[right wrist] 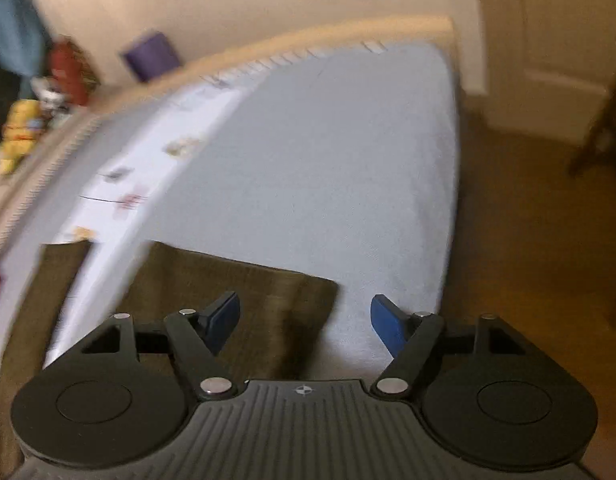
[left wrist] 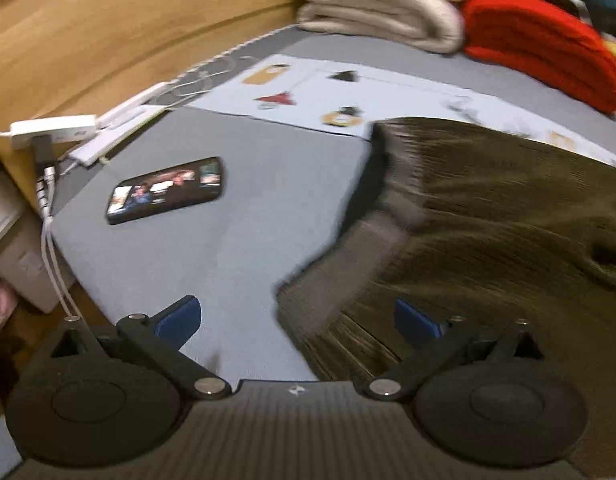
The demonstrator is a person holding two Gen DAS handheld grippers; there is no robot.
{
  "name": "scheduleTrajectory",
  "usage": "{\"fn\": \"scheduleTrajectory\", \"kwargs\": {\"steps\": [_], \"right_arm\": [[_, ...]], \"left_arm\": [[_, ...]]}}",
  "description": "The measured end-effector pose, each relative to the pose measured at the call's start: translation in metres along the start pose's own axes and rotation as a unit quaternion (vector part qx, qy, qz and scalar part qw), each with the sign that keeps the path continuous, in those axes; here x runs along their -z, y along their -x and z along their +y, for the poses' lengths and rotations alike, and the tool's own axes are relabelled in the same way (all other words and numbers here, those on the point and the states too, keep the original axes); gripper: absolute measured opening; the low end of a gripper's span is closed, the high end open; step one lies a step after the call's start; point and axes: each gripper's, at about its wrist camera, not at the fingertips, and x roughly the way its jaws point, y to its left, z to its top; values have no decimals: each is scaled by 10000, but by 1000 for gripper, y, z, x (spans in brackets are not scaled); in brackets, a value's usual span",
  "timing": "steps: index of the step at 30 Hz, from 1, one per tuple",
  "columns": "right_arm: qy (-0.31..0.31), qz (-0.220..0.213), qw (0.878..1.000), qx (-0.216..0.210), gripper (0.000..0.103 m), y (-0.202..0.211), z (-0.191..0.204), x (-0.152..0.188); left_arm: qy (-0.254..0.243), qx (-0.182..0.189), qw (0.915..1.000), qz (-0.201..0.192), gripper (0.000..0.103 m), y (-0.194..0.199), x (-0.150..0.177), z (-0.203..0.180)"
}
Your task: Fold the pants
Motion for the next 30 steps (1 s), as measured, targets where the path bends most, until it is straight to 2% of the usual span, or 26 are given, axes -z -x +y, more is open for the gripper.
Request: {"fn": "scheduleTrajectory", "kwargs": {"steps": [2, 4, 7, 10, 14, 18, 22, 30], "right_arm": [[206, -29, 9982, -567, 75, 37, 14, 17], [561, 110, 9907, -1234, 79, 76, 31, 39], [1400, 457, 9671, -2074, 83, 128, 59, 74], [2259, 487, 9384, -2570, 83, 175, 77, 104], [3144, 207, 9094, -2715, 84, 216, 84, 125], [3450, 156, 8955, -2809, 84, 241, 86, 135], [3574, 247, 8890, -2851, 84, 253, 94, 155], [3628, 201, 8883, -2809, 84, 266, 90, 170]], "left_arm": [[-120, 301, 9995, -67, 103, 22, 8, -6], [-275, 530, 9981, -120, 103, 44, 20, -12], [-415, 781, 9960, -110, 103, 73, 42, -21], [-575, 964, 9937, -58, 103, 93, 69, -32], [-739, 1153, 9906, -20, 103, 114, 94, -33], [-843, 1328, 9875, -130, 103, 132, 104, -31], [-891, 1465, 9850, -181, 103, 141, 105, -32], [-846, 1603, 9833, -155, 103, 144, 102, -30]]}}
